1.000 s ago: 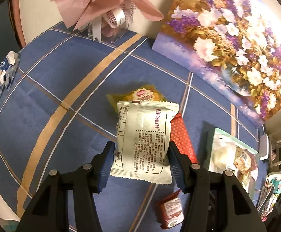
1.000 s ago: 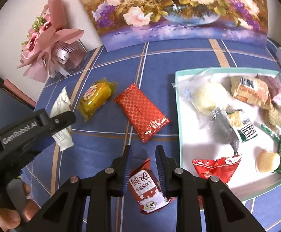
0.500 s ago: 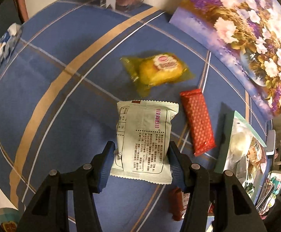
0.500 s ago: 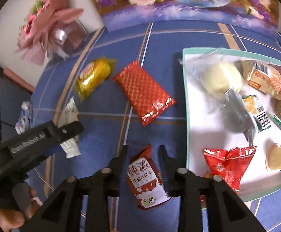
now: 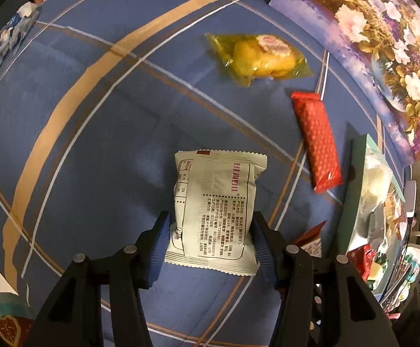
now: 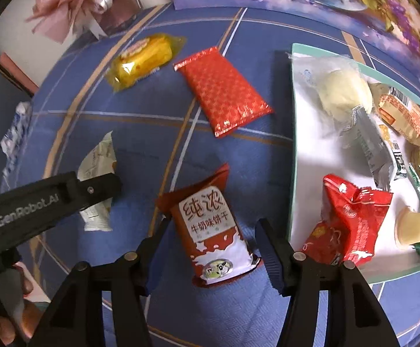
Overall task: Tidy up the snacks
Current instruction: 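Carry the biscuit pack and white pack into the tray and open both tools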
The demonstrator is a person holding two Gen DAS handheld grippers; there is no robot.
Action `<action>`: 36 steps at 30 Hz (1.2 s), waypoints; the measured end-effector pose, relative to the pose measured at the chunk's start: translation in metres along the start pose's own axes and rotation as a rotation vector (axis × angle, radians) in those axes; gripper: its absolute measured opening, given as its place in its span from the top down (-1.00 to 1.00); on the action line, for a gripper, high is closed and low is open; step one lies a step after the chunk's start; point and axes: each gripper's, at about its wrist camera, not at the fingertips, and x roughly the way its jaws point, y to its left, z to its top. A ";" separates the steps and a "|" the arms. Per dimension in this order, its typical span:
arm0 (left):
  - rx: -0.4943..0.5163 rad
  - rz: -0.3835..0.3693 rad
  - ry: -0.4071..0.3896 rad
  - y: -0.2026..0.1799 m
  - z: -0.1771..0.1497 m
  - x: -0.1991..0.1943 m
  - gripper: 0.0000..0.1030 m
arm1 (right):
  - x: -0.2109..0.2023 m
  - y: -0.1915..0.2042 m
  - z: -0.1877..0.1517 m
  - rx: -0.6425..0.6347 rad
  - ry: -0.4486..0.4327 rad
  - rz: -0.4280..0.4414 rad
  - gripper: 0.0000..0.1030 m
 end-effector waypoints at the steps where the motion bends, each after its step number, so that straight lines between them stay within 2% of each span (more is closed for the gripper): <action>1: 0.000 0.002 0.006 0.001 -0.001 0.002 -0.11 | 0.003 0.002 -0.001 -0.007 0.008 -0.011 -0.20; 6: 0.013 0.023 0.025 -0.001 -0.004 0.010 -0.11 | 0.014 0.017 -0.004 -0.079 0.015 -0.091 -0.19; 11: 0.029 0.044 0.021 -0.007 -0.002 0.013 -0.11 | 0.017 0.021 -0.005 -0.078 0.000 -0.107 -0.18; 12: 0.033 0.050 0.019 -0.010 -0.001 0.014 -0.11 | 0.017 0.023 -0.005 -0.080 -0.003 -0.110 -0.13; 15: 0.045 0.064 0.016 -0.014 0.000 0.015 -0.11 | 0.017 0.026 -0.002 -0.077 -0.012 -0.106 0.17; 21: 0.050 0.064 0.006 -0.016 -0.002 0.013 -0.11 | 0.015 0.022 0.006 -0.052 -0.020 -0.071 0.18; 24: 0.055 0.058 -0.006 -0.016 -0.003 0.007 -0.11 | 0.002 0.016 0.009 -0.026 -0.055 -0.048 0.18; 30: 0.072 0.022 -0.091 -0.026 0.000 -0.022 -0.10 | -0.036 0.006 0.020 0.028 -0.158 0.012 0.18; 36: 0.092 -0.029 -0.176 -0.037 0.004 -0.047 -0.10 | -0.060 -0.021 0.029 0.104 -0.203 0.038 0.18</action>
